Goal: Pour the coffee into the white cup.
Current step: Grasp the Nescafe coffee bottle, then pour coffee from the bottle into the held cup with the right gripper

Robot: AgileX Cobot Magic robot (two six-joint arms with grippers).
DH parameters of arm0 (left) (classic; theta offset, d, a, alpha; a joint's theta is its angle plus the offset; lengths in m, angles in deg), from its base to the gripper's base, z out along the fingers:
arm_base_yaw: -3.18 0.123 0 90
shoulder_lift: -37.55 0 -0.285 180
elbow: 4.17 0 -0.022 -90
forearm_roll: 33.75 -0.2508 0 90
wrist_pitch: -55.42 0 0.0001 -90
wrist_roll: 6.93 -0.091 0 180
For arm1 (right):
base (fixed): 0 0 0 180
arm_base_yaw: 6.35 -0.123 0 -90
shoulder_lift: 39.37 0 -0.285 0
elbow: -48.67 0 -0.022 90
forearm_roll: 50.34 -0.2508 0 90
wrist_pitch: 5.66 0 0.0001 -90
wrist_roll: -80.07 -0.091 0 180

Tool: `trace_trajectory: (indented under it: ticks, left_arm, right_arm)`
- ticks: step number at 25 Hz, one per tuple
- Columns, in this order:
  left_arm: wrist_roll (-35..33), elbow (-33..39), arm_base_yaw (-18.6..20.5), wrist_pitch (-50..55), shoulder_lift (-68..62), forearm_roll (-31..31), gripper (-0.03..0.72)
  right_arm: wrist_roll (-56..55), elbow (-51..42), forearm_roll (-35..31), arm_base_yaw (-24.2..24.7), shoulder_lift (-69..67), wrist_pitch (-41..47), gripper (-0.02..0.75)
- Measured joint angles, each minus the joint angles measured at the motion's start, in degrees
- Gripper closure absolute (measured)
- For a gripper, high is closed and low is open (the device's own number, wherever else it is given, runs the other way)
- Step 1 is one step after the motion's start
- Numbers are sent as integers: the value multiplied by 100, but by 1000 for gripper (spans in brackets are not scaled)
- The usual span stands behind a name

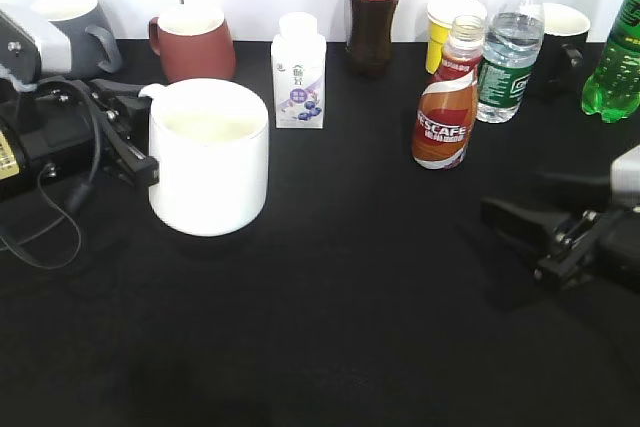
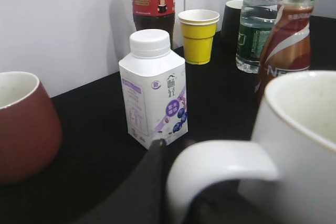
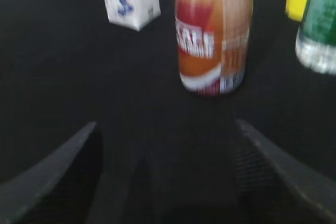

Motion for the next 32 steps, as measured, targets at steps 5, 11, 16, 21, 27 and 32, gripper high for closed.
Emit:
trace_trajectory:
  ticks: [5, 11, 16, 21, 27, 32]
  left_arm:
    - [0, 0, 0, 0, 0, 0, 627]
    - [11, 0, 0, 0, 0, 0, 622]
    - [16, 0, 0, 0, 0, 0, 620]
    - [16, 0, 0, 0, 0, -38, 618]
    - [16, 0, 0, 0, 0, -43, 615]
    - [192, -54, -225, -133, 0, -252, 612]
  right_arm:
    - [-134, 922, -54, 0, -226, 70, 104]
    - [-565, 2023, 593, 0, -1085, 310, 78]
    - [-725, 2755, 657, -352, -1666, 493, 79]
    - [-733, 3514, 318, -732, -2097, 864, 109]
    - [-733, 3519, 234, -732, -2098, 864, 219]
    - [-780, 3519, 1069, -759, -1238, 1526, 219]
